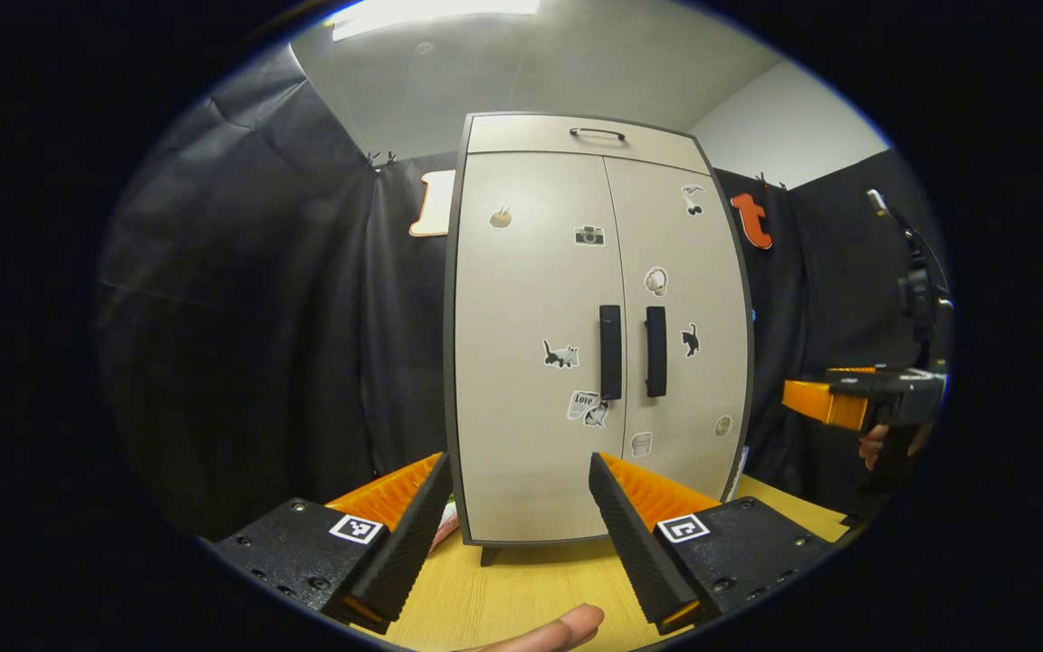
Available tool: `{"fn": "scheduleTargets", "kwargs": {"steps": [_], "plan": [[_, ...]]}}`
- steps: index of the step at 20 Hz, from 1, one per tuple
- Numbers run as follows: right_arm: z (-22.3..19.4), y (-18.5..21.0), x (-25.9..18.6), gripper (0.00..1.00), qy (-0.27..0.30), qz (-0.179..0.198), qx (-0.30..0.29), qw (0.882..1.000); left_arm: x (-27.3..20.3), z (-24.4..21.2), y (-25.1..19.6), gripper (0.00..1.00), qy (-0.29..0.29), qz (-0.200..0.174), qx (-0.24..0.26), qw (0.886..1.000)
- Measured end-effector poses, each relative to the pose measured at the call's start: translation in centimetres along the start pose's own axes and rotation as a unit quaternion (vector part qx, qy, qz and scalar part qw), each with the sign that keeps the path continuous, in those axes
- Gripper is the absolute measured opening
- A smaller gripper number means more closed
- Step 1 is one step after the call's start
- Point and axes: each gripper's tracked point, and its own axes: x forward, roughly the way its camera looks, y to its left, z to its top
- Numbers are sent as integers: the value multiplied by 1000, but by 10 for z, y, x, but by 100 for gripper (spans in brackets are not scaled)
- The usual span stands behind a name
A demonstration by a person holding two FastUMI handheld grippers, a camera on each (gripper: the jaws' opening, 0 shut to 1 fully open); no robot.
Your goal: Open the right door of the double-door shoe cabinet with the right hand, and open the left door with the left hand.
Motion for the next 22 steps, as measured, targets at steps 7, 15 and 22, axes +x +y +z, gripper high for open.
{"fn": "scheduleTargets", "kwargs": {"steps": [7, 15, 22], "plan": [[29, 36, 77, 98, -7, 9, -25, 1000, 2, -16, 6, 94, 8, -5, 1, 1000], [32, 85, 153, 98, 1, 49, 0, 999, 6, -25, 35, 95, 5, 15, -13, 1000], [32, 116, 183, 98, 9, 59, -25, 998, 4, -32, 47, 93, 7, 12, -16, 1000]]}}
